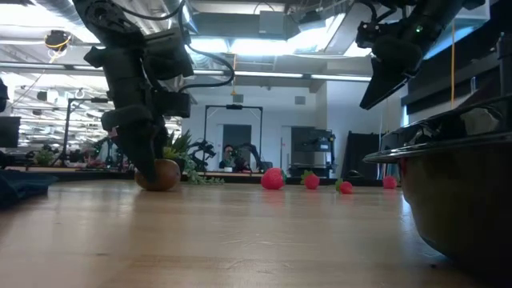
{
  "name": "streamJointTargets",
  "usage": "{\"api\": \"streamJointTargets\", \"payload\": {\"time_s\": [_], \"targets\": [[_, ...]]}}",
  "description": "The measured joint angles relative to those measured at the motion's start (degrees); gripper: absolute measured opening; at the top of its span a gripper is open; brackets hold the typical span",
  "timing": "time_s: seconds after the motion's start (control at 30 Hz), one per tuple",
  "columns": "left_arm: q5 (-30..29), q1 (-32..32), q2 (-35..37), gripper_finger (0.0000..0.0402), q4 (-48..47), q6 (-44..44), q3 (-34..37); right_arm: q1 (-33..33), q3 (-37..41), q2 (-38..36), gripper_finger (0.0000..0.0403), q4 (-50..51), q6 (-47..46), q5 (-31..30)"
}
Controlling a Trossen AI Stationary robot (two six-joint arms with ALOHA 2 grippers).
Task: Pick and placing Produce into tupperware
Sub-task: Put the brown kiwi into the black container
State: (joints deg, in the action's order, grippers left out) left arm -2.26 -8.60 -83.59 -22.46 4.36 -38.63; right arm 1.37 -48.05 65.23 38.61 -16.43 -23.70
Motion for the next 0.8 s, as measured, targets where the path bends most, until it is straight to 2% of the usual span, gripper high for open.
{"api": "streamJointTargets", "payload": {"time_s": [0.47,0.7,0.8], "targets": [[-0.02,0.02,0.00,0.0281,0.00,-0.85,0.00,0.01,0.00,0.00,0.0226,0.02,0.00,0.00],[-0.02,0.02,0.06,0.0237,0.11,-0.33,0.00,0.00,0.00,0.00,0.0226,0.02,0.00,0.00],[0.02,0.02,0.07,0.0231,0.15,-0.25,0.00,0.00,0.00,0.00,0.0226,0.02,0.00,0.00]]}}
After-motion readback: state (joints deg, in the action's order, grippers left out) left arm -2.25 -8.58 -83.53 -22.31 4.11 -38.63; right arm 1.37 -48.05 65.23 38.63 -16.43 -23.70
